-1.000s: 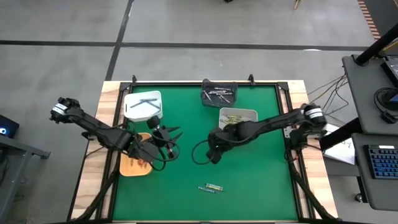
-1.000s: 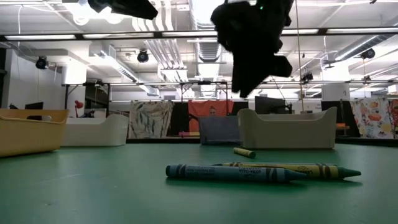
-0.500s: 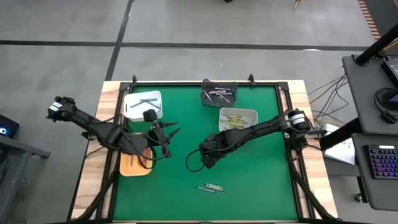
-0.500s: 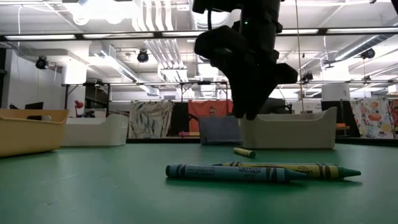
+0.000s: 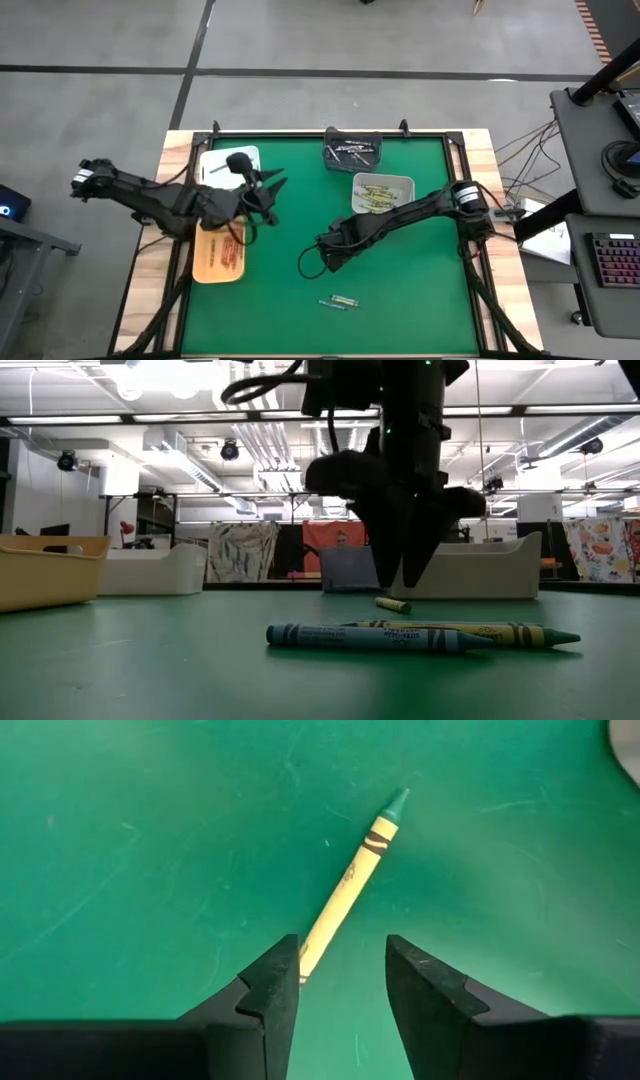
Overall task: Sort crayons
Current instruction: Put the green crayon into the gray bin
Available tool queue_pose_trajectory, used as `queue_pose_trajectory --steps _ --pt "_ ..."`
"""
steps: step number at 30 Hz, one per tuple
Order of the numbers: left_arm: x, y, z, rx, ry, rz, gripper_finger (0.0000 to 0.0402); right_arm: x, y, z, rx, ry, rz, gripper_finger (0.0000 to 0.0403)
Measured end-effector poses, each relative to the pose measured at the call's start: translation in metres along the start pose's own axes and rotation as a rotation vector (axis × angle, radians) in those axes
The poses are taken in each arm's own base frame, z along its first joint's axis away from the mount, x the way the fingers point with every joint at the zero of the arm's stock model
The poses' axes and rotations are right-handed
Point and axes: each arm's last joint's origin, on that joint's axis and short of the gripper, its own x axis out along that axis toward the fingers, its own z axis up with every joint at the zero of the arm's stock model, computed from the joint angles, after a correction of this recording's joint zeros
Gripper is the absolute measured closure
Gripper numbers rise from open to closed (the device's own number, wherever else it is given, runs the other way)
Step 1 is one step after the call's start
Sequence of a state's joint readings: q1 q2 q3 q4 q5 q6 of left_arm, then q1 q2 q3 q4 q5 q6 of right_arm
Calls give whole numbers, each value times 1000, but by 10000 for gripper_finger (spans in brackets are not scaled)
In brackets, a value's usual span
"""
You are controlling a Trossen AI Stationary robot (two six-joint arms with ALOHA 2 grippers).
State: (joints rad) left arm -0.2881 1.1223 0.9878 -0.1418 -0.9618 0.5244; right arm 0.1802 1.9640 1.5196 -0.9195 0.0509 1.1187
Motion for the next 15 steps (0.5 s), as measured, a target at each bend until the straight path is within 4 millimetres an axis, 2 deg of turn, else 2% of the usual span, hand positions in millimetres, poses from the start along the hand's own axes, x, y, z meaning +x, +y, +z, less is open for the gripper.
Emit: queue_pose_trajectory --steps 7,15 --pt "15 13 -7 -19 51 67 308 12 4 3 2 -7 11 264" --pt "23 19 -8 -33 51 84 308 29 6 3 -7 0 -9 274"
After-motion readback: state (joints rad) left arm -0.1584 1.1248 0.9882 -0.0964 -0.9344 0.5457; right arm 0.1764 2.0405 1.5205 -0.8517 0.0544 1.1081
